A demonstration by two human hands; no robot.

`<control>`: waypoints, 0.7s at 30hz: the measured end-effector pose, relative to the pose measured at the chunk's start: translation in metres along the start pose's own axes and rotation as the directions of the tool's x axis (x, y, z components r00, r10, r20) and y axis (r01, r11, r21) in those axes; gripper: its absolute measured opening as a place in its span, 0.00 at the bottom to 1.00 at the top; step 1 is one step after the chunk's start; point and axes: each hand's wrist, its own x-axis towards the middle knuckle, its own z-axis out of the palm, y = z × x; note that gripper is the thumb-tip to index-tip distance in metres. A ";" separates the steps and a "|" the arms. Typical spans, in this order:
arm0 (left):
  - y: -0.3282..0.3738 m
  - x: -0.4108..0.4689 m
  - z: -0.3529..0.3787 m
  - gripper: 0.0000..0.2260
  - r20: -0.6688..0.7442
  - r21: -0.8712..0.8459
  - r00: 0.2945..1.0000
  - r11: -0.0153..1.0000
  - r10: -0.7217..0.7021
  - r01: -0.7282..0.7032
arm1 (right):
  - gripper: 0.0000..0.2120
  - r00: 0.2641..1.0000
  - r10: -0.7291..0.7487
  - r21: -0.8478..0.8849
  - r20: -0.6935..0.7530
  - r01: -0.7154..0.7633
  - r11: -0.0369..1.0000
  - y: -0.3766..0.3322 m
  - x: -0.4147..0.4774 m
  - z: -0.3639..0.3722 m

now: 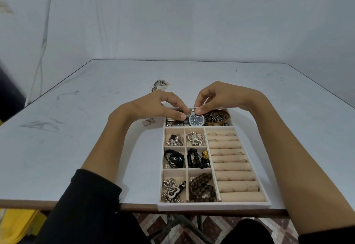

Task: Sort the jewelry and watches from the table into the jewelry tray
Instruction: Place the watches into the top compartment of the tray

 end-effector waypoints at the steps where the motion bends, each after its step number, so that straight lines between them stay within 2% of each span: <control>1: 0.000 0.000 0.000 0.10 -0.003 -0.011 1.000 1.000 0.004 -0.004 | 0.11 1.000 0.006 -0.003 0.000 -0.006 1.000 0.000 0.000 0.000; 15: 0.001 0.002 0.000 0.09 0.013 0.024 1.000 1.000 0.020 -0.020 | 0.11 1.000 0.019 -0.017 0.018 -0.019 1.000 -0.002 -0.001 0.001; 18: 0.001 0.001 -0.001 0.13 0.027 0.064 1.000 0.998 0.006 -0.008 | 0.16 1.000 0.005 -0.066 0.024 -0.004 0.998 -0.002 -0.003 -0.001; 21: 0.000 0.001 -0.001 0.18 -0.004 0.059 1.000 0.998 -0.012 0.012 | 0.22 0.999 -0.029 -0.072 -0.039 0.026 0.997 -0.008 -0.007 -0.003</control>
